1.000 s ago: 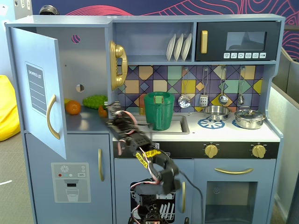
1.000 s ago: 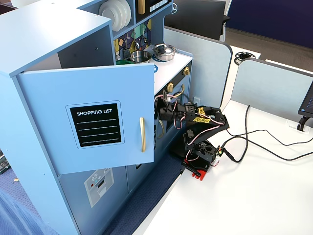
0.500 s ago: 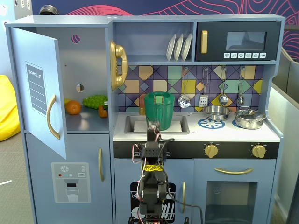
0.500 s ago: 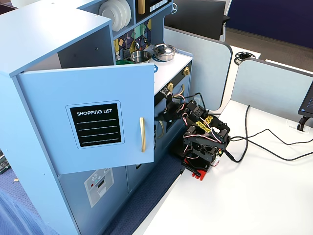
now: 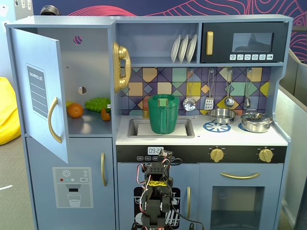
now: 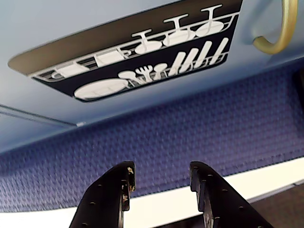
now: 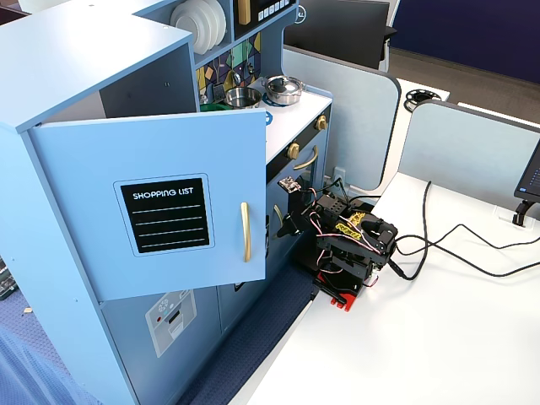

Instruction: Open the left cabinet door

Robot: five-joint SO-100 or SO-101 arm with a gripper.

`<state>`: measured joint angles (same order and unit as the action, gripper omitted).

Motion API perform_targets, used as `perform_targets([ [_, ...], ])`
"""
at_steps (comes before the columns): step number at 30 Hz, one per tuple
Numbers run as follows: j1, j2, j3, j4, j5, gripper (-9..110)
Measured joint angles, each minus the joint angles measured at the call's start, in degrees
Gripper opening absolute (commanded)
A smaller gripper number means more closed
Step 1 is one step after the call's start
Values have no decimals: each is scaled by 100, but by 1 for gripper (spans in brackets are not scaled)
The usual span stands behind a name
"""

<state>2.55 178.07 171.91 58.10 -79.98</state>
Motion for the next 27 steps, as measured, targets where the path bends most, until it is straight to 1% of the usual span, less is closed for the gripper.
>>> perform_targets([
  [2, -44, 26, 9, 132, 0, 4],
  [9, -18, 352, 9, 1151, -105, 1],
  [14, 44, 378, 9, 1758, -501, 0],
  [19, 132, 439, -35, 1898, -800, 0],
  [27, 141, 448, -35, 1916, -800, 0],
])
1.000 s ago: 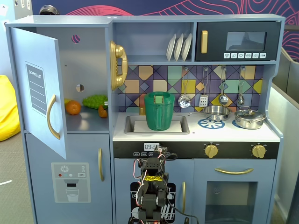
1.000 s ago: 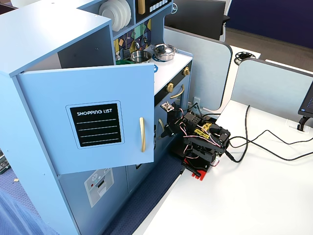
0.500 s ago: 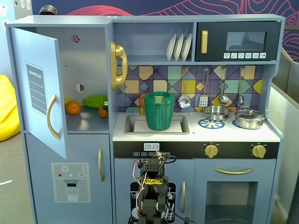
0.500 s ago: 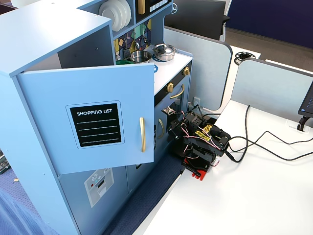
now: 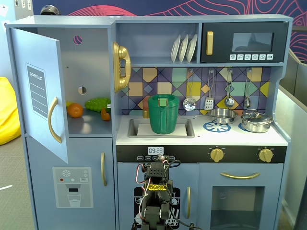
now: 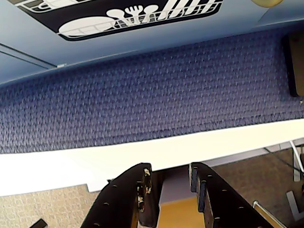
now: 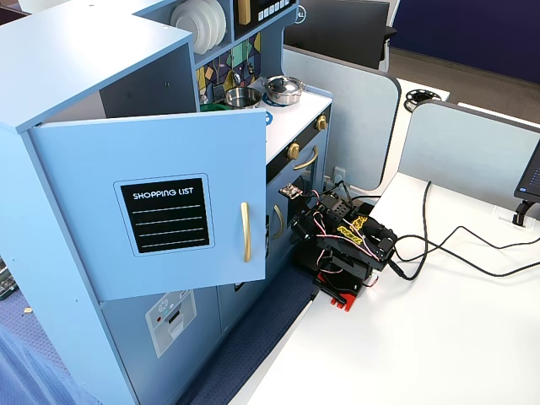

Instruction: Open the left cabinet door

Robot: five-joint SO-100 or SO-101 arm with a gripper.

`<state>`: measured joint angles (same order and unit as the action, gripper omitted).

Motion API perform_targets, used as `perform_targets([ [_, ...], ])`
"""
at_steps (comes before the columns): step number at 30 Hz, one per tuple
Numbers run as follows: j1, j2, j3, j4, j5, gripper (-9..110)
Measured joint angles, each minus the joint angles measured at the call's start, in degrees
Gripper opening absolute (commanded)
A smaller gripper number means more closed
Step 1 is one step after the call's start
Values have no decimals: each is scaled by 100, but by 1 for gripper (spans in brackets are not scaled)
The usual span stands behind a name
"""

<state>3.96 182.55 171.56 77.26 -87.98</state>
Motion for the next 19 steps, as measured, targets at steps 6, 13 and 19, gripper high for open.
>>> perform_targets([
  [6, 9, 0, 0, 0, 26, 0],
  [13, 9, 0, 0, 0, 114, 0],
  [19, 9, 0, -9, 0, 334, 0],
])
